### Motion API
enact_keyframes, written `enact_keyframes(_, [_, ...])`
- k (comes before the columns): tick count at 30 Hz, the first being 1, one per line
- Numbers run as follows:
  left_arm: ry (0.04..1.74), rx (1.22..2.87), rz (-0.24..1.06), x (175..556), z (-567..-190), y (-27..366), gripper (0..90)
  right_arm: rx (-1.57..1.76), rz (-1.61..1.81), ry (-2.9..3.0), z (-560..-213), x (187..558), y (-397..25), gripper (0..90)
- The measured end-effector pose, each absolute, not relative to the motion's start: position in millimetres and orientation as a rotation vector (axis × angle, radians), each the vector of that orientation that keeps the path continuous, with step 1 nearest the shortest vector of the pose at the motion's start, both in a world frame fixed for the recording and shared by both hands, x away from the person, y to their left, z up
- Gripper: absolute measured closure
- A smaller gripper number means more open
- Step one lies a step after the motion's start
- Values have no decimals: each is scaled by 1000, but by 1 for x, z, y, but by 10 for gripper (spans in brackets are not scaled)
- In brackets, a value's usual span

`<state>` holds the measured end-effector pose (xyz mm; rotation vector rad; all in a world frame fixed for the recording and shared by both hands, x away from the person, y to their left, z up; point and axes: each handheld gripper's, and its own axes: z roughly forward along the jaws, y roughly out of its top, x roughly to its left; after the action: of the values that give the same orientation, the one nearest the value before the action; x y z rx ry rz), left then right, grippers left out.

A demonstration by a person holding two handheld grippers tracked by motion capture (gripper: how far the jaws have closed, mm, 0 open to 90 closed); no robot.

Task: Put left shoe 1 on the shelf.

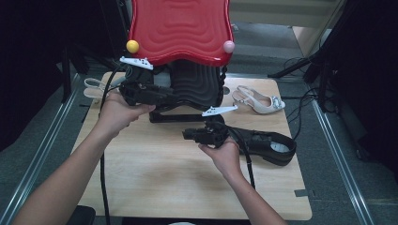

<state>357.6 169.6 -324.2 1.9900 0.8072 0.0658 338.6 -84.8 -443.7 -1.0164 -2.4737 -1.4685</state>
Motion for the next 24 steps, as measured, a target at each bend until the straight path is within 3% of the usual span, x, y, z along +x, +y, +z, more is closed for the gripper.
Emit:
enact_keyframes(9, [849, 1987, 27, 353, -361, 179, 533, -997, -1428, -2497, -456, 330, -105, 693])
enact_keyframes(15, [879, 2000, 11, 352, -383, 179, 479, -998, -1465, -2557, -455, 326, -118, 704])
enact_keyframes(19, [889, 2016, -23, 351, -398, 179, 470, -986, -1474, -2517, -455, 328, -126, 609])
enact_keyframes(24, [880, 2021, -46, 346, -410, 178, 468, -964, -1483, -2552, -454, 327, -137, 589])
